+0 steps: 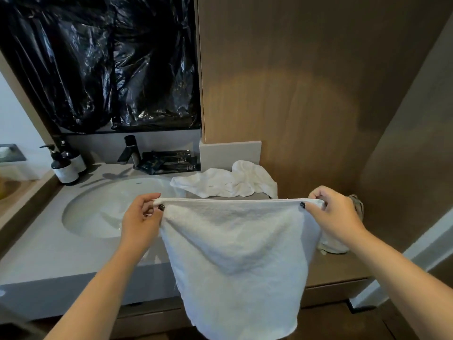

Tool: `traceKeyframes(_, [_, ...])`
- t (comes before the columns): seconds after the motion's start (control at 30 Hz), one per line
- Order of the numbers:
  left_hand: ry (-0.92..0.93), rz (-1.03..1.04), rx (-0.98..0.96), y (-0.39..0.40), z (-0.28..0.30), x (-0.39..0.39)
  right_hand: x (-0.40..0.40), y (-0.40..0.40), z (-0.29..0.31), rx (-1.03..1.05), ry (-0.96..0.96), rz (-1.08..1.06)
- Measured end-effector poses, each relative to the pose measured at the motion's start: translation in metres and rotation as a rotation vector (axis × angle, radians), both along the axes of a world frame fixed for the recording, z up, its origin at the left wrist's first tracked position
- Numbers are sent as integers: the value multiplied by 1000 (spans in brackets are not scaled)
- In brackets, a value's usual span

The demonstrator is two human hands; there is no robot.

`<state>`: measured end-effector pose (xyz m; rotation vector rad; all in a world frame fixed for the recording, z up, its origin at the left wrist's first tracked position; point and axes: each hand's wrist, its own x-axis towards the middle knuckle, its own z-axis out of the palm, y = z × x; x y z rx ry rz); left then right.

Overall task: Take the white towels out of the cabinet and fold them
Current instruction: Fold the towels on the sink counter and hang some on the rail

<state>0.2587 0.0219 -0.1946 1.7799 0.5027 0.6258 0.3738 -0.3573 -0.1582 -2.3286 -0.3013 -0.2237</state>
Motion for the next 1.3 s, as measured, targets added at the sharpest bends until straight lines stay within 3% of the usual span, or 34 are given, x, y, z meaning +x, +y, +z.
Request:
traceKeyframes(0.17, [4,-70,-143,33,1,68,81,44,-4,-217,46,-140])
traceKeyframes(0.23, [-16,-144,-199,36,4,93,107,68,-8,-255,69,-85])
traceKeyframes(0.47, [-92,-361,-347,27,20,149,117,198,10,154,188,536])
traceKeyframes(0.57, [-124,-397,-381,29,25,164,120,234,18,346,289,646])
traceKeyframes(0.77, [-116,-365,-388,35,18,174,131,256,17,339,314,671])
traceKeyframes(0.97, [-44,-375,-422,36,6,159,131,259,17,172,269,670])
traceKeyframes(1.1, [-85,-424,-441,23,5,139,115,244,22,133,78,582])
traceKeyframes(1.2, [-127,-335,-437,-4,5,125,98,222,35,194,-47,508])
traceKeyframes(1.3, [-143,-227,-276,-41,2,103,76,192,49,228,-103,444])
